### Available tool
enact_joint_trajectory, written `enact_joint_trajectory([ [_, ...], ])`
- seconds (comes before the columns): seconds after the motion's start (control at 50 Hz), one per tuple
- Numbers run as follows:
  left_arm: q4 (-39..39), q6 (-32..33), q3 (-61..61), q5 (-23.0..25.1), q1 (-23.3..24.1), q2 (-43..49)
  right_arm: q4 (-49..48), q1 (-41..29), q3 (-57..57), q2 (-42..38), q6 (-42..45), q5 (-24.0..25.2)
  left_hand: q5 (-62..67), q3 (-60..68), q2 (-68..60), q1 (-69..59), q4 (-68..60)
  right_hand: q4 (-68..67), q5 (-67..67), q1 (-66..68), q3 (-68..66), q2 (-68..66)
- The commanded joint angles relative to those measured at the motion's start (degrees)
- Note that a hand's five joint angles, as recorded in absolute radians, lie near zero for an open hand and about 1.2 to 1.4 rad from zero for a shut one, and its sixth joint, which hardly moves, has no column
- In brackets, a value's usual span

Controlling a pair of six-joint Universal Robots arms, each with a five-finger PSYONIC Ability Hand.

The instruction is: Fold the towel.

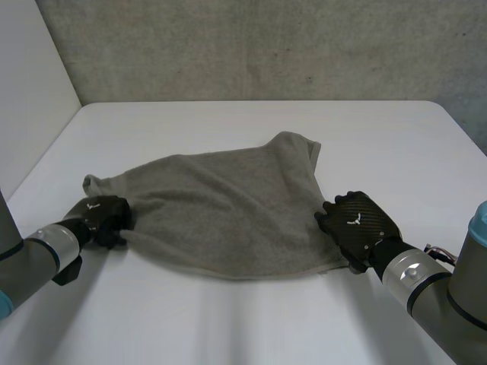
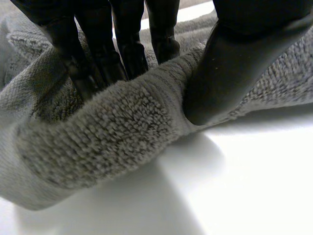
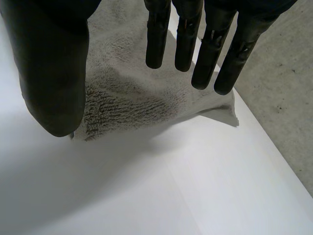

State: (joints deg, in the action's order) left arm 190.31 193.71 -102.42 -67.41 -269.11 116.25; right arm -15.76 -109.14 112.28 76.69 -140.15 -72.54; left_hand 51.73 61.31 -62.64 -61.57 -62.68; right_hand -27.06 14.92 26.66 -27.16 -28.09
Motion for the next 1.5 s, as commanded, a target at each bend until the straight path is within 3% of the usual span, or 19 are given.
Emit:
enact_joint_trajectory([
  [0.02,0.0,-2.4,1.7,-0.2,0.9,-0.6,-0.8,0.2,-0.2,-0.4,-0.4,-0.1,2.6,3.1,-1.7,-2.8,-1.7,2.3,-0.2,-1.9,2.4,3.4],
  [0.56,0.1,-7.4,3.4,0.1,0.6,0.2,3.0,-0.1,-0.9,-3.7,-2.5,0.3,1.8,2.2,-0.9,-2.0,-0.9,-0.5,2.7,0.9,-0.4,0.5],
  [0.72,-0.2,-7.5,3.1,0.0,0.6,0.0,-1.5,0.0,-1.3,-5.6,-12.4,0.1,2.1,2.6,-1.2,-2.3,-1.2,-22.9,25.0,23.2,-22.7,-21.8],
  [0.92,-1.2,-7.6,2.1,0.1,0.7,-0.6,-5.2,0.0,-2.3,-9.1,-12.4,-0.9,4.3,4.8,-3.4,-4.5,-3.4,-28.4,30.6,28.8,-28.3,-27.4],
  [1.02,-1.8,-7.6,1.6,0.2,0.8,-1.2,-5.2,0.1,-3.4,-10.3,-12.3,-2.0,13.6,14.0,-12.7,-13.7,-12.6,-32.1,34.3,32.5,-32.0,-31.1],
  [1.06,-2.0,-7.6,1.3,0.3,0.7,-2.6,-5.2,0.3,-3.5,-10.2,-12.3,-2.1,16.8,17.2,-15.9,-16.9,-15.8,-40.0,42.2,40.4,-39.9,-39.0],
  [1.08,-2.0,-7.6,1.3,0.3,0.7,-2.6,-5.1,0.6,-3.6,-9.9,-12.3,-2.0,16.8,17.2,-15.9,-16.9,-15.8,-50.2,52.3,50.6,-50.1,-49.2],
  [1.1,-2.3,-7.6,1.1,0.3,0.7,-3.2,-5.1,0.6,-3.7,-9.9,-12.3,-2.0,18.3,18.7,-17.3,-18.4,-17.3,-50.3,52.4,50.7,-50.2,-49.3],
  [1.18,-2.9,-7.6,1.0,0.5,0.9,-4.5,-4.1,0.9,-5.2,-7.4,-12.7,-2.3,18.3,18.7,-17.4,-18.4,-17.3,-52.9,55.1,53.3,-52.8,-51.9],
  [1.26,-4.7,-7.8,1.4,0.7,1.0,-11.9,-2.3,1.1,-7.3,-2.3,-12.9,-2.3,18.3,18.7,-17.4,-18.4,-17.3,-52.9,55.1,53.3,-52.8,-51.9],
  [1.3,-5.8,-8.1,1.9,0.6,1.3,-14.9,3.2,1.8,-11.4,5.9,-12.5,-2.2,18.3,18.7,-17.4,-18.4,-17.3,-52.9,55.1,53.3,-52.8,-51.9],
  [1.36,-8.4,-10.0,3.2,0.7,1.8,-22.1,11.5,2.6,-17.4,11.7,-12.5,-1.6,18.3,18.7,-17.4,-18.4,-17.3,-52.9,55.1,53.3,-52.8,-51.9],
  [1.44,-12.7,-15.6,8.4,0.7,3.5,-33.2,20.3,3.1,-24.7,14.9,-12.7,-1.0,18.3,18.7,-17.4,-18.4,-17.3,-52.9,55.1,53.3,-52.8,-51.9],
  [1.5,-14.9,-17.0,10.5,0.8,3.9,-36.4,27.6,3.6,-31.5,17.9,-12.3,-0.9,18.3,18.7,-17.4,-18.4,-17.3,-52.9,55.1,53.3,-52.8,-51.9],
])
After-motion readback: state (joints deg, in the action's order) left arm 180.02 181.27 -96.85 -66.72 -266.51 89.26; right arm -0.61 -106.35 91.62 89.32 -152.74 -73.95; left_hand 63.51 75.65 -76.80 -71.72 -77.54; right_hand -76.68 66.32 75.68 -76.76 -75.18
